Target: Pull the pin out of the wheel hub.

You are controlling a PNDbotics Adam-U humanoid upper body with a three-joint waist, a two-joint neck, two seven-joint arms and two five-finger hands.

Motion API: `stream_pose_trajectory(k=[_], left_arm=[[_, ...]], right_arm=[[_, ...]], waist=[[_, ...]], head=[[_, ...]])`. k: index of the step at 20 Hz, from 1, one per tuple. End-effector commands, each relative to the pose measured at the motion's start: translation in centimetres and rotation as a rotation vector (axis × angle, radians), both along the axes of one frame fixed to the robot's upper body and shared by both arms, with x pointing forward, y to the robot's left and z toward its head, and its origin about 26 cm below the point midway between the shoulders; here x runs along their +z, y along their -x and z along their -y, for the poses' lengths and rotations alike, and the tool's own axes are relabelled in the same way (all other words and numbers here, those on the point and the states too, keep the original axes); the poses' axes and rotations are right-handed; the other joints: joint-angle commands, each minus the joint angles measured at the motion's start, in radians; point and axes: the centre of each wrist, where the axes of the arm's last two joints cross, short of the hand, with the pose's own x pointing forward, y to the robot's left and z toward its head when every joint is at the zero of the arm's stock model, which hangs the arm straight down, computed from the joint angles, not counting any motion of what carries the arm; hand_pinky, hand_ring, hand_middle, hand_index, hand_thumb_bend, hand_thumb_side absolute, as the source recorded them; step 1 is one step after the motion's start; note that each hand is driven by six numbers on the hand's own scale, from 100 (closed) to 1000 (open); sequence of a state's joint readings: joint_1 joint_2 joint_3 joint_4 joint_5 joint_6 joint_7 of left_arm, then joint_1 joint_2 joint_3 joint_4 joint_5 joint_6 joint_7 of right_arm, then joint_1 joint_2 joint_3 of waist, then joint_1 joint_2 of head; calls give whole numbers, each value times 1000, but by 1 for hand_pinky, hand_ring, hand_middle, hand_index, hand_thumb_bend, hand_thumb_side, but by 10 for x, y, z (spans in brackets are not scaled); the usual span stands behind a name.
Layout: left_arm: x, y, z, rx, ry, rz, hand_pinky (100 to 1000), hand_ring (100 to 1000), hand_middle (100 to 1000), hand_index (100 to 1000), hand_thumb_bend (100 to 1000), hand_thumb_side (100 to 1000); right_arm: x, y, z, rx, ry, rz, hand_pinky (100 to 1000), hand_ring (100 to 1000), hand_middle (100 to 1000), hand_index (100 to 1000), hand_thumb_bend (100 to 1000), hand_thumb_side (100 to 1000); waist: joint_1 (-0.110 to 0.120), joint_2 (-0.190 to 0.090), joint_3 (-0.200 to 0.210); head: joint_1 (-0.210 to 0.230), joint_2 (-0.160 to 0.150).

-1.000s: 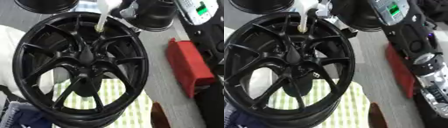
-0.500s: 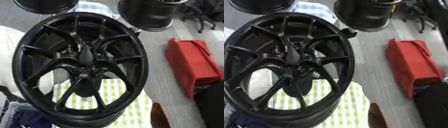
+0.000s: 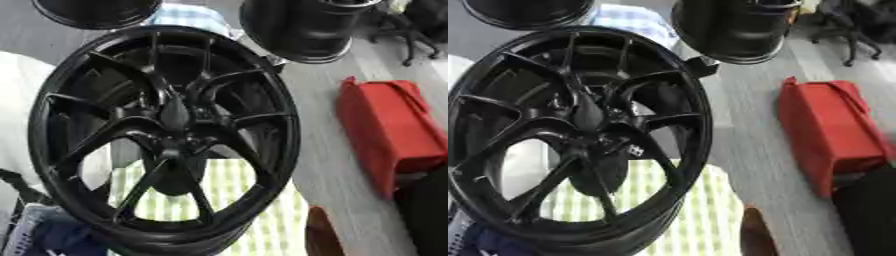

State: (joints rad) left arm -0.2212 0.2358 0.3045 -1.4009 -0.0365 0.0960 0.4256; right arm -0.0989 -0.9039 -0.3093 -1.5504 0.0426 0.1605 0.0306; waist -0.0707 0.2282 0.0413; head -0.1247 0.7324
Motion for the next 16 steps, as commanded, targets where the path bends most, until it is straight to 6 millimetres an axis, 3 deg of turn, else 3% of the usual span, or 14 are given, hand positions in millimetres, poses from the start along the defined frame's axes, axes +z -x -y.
stream_pose_trajectory(k=[1, 2, 4, 7, 10, 13, 16], left_arm=[[9, -2, -4, 14, -7, 31, 802, 915, 584, 714, 528, 547], [9, -2, -4, 16, -6, 32, 802, 916, 584, 714, 528, 546], [8, -2, -4, 18, -5, 32, 802, 916, 584, 714, 528, 547], [8, -2, -5, 19, -4, 32, 802, 916, 583, 714, 527, 547], [8, -2, -5, 17, -4, 31, 802, 916, 583, 714, 526, 548], [8, -2, -4, 14, -3, 33, 802, 916, 583, 713, 525, 548], [8, -3, -1, 8, 0, 36, 802, 916, 582, 713, 525, 547]], right_arm=[[-17, 17, 13, -150, 22, 38, 710, 737, 702, 784, 407, 100], [-31, 22, 16, -180, 13, 17, 733, 776, 781, 841, 398, 486], [-49, 30, 21, -223, -2, -5, 744, 801, 826, 871, 361, 557], [-58, 35, 23, -269, -37, 26, 736, 796, 823, 865, 338, 571], [-56, 32, 19, -284, -71, 94, 714, 758, 764, 821, 340, 498], [-54, 24, 7, -247, -151, 186, 676, 689, 659, 753, 255, 400], [-62, 14, -5, -146, -294, 252, 665, 675, 637, 741, 187, 411]], waist=[[1, -10, -3], [3, -10, -4], [6, -9, -6], [8, -9, -7], [8, -10, -7], [9, -10, -4], [12, -9, 2]], head=[[6, -13], [6, -13], [5, -11], [-3, -7], [-6, -6], [-5, -9], [-8, -13]])
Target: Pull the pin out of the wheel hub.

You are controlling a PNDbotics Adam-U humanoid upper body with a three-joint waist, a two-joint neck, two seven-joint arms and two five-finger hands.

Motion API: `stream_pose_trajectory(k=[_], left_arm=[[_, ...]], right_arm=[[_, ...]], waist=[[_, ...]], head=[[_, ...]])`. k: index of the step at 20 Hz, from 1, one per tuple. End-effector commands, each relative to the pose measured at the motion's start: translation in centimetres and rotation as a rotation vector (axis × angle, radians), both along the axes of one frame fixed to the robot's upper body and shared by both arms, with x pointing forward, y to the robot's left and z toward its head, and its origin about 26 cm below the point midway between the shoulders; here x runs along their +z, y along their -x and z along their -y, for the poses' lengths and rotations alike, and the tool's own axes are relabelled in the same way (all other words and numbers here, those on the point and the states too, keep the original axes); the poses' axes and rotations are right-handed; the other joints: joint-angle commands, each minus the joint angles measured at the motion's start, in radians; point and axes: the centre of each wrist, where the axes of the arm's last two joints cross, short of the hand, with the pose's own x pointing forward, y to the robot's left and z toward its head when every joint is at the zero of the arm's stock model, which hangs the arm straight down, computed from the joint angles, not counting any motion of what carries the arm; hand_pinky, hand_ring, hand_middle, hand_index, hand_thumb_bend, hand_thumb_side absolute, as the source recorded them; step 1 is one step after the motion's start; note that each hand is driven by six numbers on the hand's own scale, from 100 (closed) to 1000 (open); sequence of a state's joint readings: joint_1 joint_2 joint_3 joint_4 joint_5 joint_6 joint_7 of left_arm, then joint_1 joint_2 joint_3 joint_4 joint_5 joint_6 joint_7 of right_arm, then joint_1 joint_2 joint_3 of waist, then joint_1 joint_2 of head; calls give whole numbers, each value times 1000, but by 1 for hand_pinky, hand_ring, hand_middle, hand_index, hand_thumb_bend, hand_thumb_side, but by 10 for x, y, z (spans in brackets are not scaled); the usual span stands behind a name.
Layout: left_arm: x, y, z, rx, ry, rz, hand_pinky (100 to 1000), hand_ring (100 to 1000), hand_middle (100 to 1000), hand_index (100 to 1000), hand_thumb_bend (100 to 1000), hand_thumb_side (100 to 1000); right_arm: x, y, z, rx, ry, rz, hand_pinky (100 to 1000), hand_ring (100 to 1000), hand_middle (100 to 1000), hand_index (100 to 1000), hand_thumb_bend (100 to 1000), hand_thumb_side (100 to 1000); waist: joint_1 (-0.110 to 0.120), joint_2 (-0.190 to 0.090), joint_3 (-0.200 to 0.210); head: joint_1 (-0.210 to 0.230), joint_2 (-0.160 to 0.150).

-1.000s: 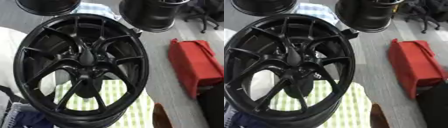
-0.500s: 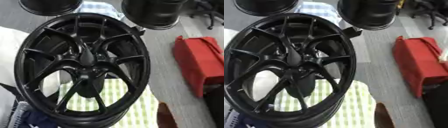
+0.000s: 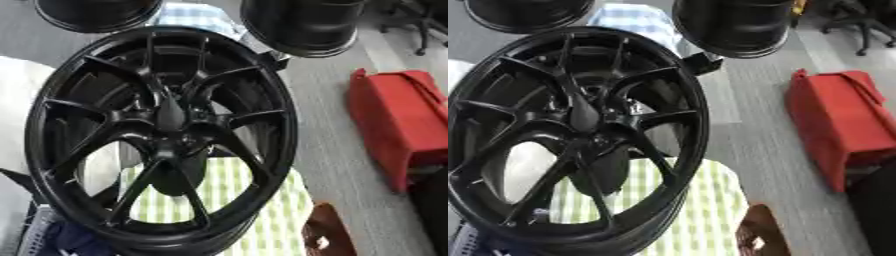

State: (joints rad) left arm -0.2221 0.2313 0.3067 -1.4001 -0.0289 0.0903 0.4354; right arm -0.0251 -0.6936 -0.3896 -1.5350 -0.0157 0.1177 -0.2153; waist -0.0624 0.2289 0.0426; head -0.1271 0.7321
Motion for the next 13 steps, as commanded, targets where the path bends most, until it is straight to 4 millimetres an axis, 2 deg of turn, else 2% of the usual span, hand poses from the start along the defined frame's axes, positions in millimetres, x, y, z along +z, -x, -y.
stream_pose_trajectory(k=[1, 2, 3, 5, 8, 13], left_arm=[[9, -3, -2, -1, -10, 27, 802, 916, 582, 713, 525, 547], [8, -3, -2, -1, -10, 28, 802, 916, 582, 713, 525, 547], [8, -4, -1, -2, -9, 28, 802, 916, 582, 713, 524, 546], [9, -6, 4, -13, -1, 37, 802, 916, 581, 712, 522, 545], [8, -8, 8, -21, 7, 46, 802, 915, 580, 711, 523, 544], [8, -10, 12, -27, 9, 60, 802, 915, 579, 710, 524, 542]], right_arm=[[5, -7, -6, 83, -76, 96, 665, 675, 637, 741, 187, 411], [3, -8, -6, 95, -91, 105, 665, 675, 637, 741, 187, 411], [1, -9, -6, 103, -103, 109, 663, 678, 640, 745, 114, 493], [-23, -18, -19, 171, -195, 86, 671, 688, 646, 751, 100, 546], [-48, -25, -27, 218, -268, 74, 676, 694, 651, 755, 100, 534], [-80, -32, -37, 267, -348, 51, 667, 675, 631, 743, 197, 488]], waist=[[4, -10, 1], [5, -10, 2], [5, -9, 3], [15, -5, 16], [27, 1, 25], [40, 8, 26]], head=[[-7, -13], [-7, -13], [-8, -14], [-21, -15], [-29, -23], [-29, -36]])
